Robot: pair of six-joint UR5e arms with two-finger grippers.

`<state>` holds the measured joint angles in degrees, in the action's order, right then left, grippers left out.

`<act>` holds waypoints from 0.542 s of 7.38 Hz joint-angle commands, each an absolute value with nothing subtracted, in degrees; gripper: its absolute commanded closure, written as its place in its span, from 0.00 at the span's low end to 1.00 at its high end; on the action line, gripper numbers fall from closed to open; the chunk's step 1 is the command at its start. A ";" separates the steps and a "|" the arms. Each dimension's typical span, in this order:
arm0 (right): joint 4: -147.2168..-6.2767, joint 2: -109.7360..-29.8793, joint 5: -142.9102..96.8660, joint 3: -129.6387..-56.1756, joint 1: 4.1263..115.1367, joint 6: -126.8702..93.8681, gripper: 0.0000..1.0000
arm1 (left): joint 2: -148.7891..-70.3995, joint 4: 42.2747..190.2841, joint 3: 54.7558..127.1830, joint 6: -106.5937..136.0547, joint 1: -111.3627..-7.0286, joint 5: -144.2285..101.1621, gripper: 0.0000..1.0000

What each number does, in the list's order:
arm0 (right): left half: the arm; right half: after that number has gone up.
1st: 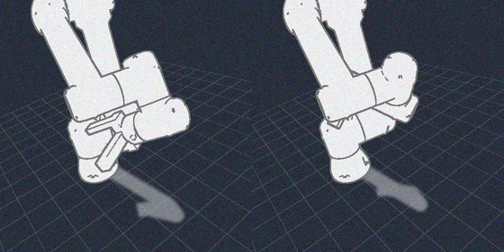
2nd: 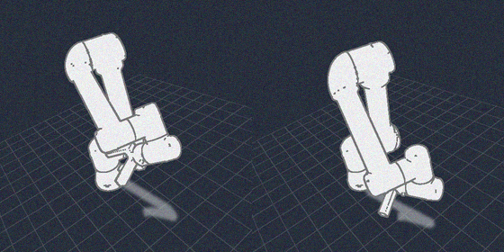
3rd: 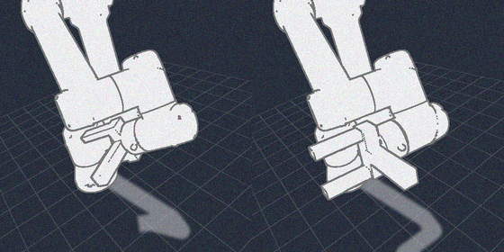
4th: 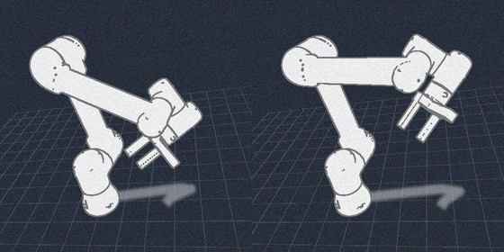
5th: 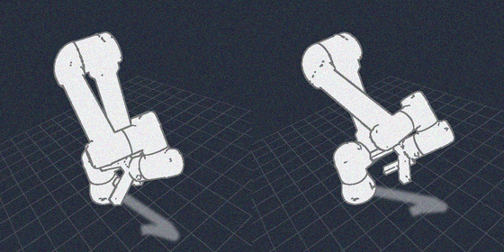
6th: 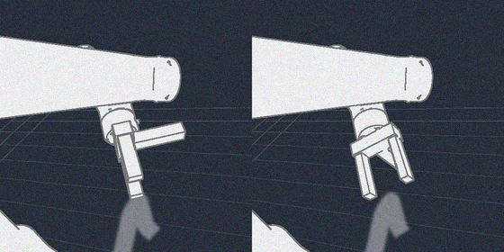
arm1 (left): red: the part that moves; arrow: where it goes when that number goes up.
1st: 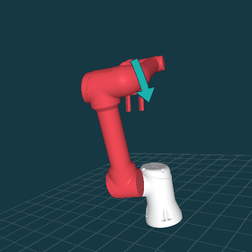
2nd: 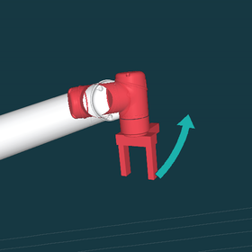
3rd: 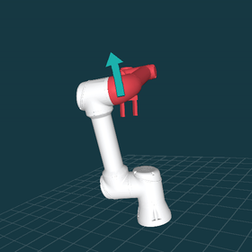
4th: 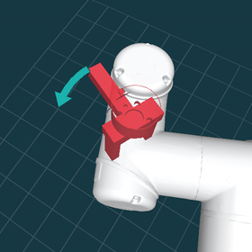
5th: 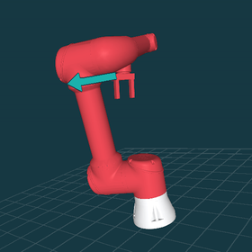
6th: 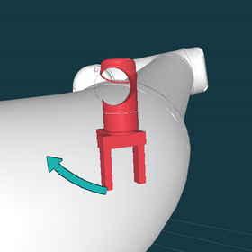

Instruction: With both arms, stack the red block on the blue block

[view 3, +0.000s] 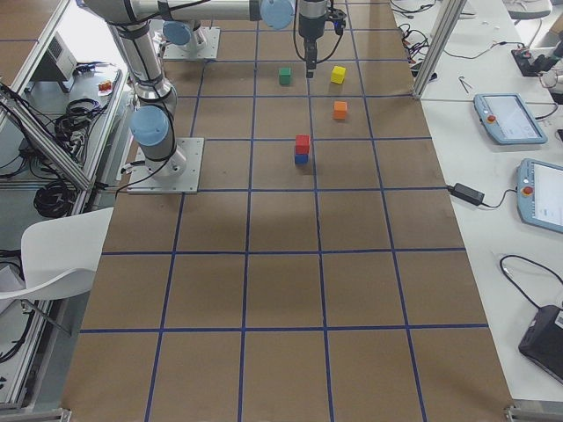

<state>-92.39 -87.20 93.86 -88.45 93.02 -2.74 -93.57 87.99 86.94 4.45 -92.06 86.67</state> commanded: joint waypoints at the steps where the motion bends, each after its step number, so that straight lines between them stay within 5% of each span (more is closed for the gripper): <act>1: -92.46 -87.36 90.65 -88.33 91.86 -2.81 0.00 | -93.08 87.89 87.01 4.39 -92.11 88.33 0.00; 4: -93.42 -87.45 89.73 -88.50 91.23 -3.33 0.00 | -92.81 87.89 87.36 4.13 -92.11 88.24 0.00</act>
